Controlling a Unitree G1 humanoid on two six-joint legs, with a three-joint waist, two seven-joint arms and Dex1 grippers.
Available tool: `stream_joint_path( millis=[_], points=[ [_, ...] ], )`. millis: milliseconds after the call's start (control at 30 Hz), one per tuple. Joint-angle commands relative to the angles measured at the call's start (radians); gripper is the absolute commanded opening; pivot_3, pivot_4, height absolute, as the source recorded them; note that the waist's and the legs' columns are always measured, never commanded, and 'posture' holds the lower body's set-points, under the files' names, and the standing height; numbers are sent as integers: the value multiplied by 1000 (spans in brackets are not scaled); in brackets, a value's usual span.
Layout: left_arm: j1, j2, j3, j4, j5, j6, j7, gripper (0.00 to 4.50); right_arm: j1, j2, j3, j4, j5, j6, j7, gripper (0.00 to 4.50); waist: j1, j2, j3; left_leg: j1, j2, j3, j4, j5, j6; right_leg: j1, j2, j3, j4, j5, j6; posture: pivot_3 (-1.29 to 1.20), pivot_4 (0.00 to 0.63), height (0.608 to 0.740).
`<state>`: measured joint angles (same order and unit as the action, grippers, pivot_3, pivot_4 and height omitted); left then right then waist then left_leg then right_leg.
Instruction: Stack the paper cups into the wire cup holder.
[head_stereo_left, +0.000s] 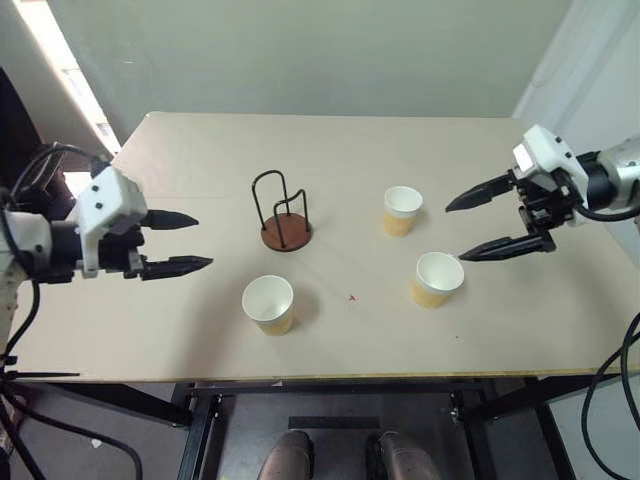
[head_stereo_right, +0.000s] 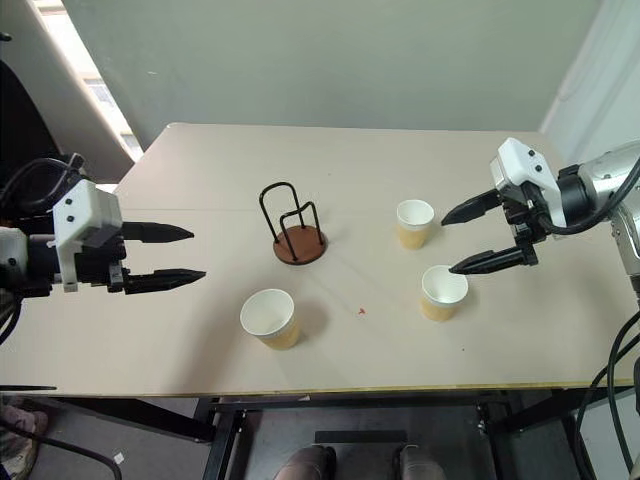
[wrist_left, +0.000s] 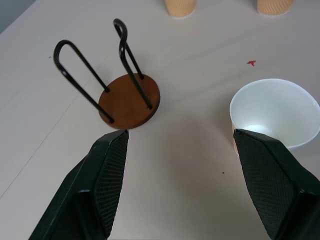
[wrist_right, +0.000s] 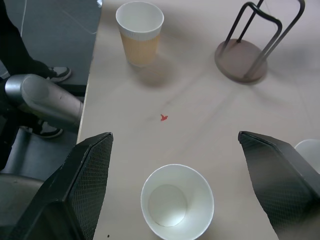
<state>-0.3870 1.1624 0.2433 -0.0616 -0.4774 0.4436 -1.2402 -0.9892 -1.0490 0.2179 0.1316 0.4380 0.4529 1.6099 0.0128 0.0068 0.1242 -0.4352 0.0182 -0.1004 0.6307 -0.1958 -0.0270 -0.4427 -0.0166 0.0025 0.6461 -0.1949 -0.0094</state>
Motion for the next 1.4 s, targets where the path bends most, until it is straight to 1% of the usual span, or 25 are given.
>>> stream_joint_path(
  millis=[33,200,233,300,367,467,567,633,667,767,933,1133,1233,1367,1400],
  points=[
    [-29,4,5,7,7,-15,0,3587,-2,-9,-51,-30,6,11,4,4173,0,0,0,0,0,0,0,0,0,0,0,0,0,0,0,0,150,740],
    [-33,0,0,6,12,-16,3,3587,8,-8,-63,-39,1,19,4,4173,-1,0,0,0,0,0,0,0,0,0,0,0,0,0,0,0,150,740],
    [-51,-14,-3,13,21,-16,31,3587,8,-6,-65,-38,-1,19,4,4173,0,0,0,0,0,0,0,0,0,0,0,0,0,0,0,0,150,740],
    [-109,-66,-26,41,41,-16,101,3587,5,2,-65,-34,-7,18,2,4173,3,0,0,0,0,0,0,0,0,0,0,0,0,0,0,0,150,740],
    [-165,-132,-82,89,107,-41,176,3587,4,12,-66,-35,-11,18,-4,4173,6,0,0,0,0,0,1,1,1,1,0,0,1,0,0,0,150,740],
    [-222,-215,-145,156,172,-58,241,3587,11,20,-75,-45,-17,25,-17,4173,6,0,0,1,0,1,2,2,2,1,-1,0,1,2,1,0,150,740],
    [-280,-312,-188,219,191,-52,284,3587,34,9,-95,-80,-3,46,-27,4173,7,0,0,0,0,1,2,2,2,1,-1,0,0,3,3,0,150,740],
    [-336,-395,-230,301,222,-69,317,3587,45,12,-125,-108,10,68,-65,4173,11,0,0,0,0,1,3,2,2,1,-1,0,0,8,10,0,150,740],
    [-367,-434,-244,348,235,-78,332,3587,43,28,-140,-116,14,84,-104,4173,12,0,0,0,0,1,3,2,2,2,-1,-1,0,8,10,0,150,740],
    [-433,-504,-262,455,259,-112,345,3587,27,100,-162,-128,-10,104,-239,4173,12,0,0,0,0,1,4,2,2,3,-1,-1,0,9,12,0,150,740],
    [-500,-577,-290,595,307,-178,363,3587,41,163,-181,-186,4,188,-371,4173,8,0,0,0,0,2,6,1,3,3,-1,0,0,10,14,0,150,740],
    [-535,-609,-296,677,343,-227,361,3587,78,178,-195,-257,22,224,-428,4173,12,0,0,-2,0,2,8,1,3,3,-1,0,-2,11,16,0,150,740],
    [-529,-604,-288,670,335,-231,339,3033,87,169,-204,-260,19,222,-442,4173,14,0,0,-3,-1,2,10,1,4,3,-1,0,-2,11,17,0,150,740],
    [-520,-604,-273,655,323,-234,324,1717,90,165,-206,-253,16,214,-446,4173,15,0,0,-3,-1,2,12,1,4,4,-1,0,-2,12,18,0,150,740],
    [-518,-608,-270,655,320,-236,324,1306,90,166,-205,-253,16,212,-446,4173,15,0,0,-3,-1,2,12,1,5,4,-1,0,-2,12,19,0,150,740]
  ],
)
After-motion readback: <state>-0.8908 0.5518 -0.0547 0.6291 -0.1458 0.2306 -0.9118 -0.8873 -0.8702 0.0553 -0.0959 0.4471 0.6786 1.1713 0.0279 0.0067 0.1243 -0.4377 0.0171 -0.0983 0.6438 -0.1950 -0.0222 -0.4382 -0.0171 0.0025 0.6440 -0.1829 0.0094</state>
